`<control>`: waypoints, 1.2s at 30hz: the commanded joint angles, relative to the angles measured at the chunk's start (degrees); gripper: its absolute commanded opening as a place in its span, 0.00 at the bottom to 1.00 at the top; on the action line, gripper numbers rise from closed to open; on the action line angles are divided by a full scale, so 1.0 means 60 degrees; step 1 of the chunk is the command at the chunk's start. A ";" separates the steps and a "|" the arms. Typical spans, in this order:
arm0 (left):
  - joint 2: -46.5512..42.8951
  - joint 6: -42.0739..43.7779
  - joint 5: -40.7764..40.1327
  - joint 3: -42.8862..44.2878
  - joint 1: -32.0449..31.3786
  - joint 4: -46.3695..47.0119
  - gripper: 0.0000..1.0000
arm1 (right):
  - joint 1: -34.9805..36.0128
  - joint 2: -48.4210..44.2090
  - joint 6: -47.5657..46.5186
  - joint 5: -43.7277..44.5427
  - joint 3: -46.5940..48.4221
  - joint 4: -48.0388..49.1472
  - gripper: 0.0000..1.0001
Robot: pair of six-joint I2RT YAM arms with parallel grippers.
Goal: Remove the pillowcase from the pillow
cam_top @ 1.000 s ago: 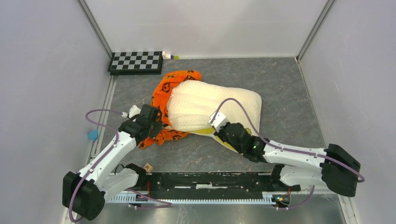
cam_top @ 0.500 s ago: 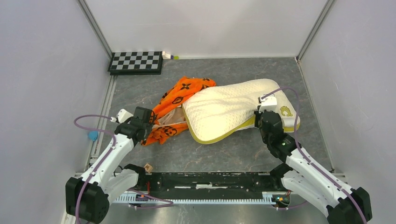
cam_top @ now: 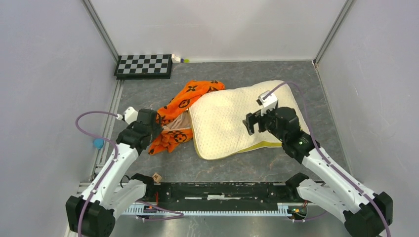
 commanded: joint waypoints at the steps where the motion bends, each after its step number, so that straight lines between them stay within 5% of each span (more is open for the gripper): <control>1: -0.0409 0.2195 -0.0761 0.1073 0.0058 0.0323 0.67 | 0.0719 0.0784 -0.0206 -0.2057 0.1647 -0.0022 0.98; 7: -0.1171 0.3014 0.1283 0.0856 0.0054 0.2203 0.96 | 0.3382 0.2800 0.0282 0.0412 0.2748 0.0415 0.98; 21: 0.2366 0.2971 0.2568 0.0982 -0.0136 0.3720 1.00 | 0.5295 0.7739 0.2836 0.4068 0.4808 0.0306 0.98; 27: 0.3299 0.3148 0.2484 0.0556 -0.0134 0.4488 1.00 | 0.5295 0.8668 0.2976 0.3446 0.4550 0.0317 0.98; 29: 0.3612 0.2942 0.2397 0.0250 -0.0122 0.4838 0.99 | 0.5276 0.8477 0.2952 0.3420 0.4225 0.0431 0.82; 32: 0.3944 0.2484 0.2432 -0.0618 -0.0096 0.6194 0.89 | 0.5233 0.7655 0.2837 0.3826 0.3526 0.0577 0.27; 34: 0.4321 0.2209 0.2508 -0.0871 -0.0004 0.6648 0.64 | 0.5082 0.6927 0.2788 0.4236 0.3030 0.0489 0.02; 36: 0.4821 0.2018 0.2530 -0.0846 0.0092 0.6674 0.33 | 0.4768 0.6094 0.2744 0.4357 0.2566 0.0358 0.00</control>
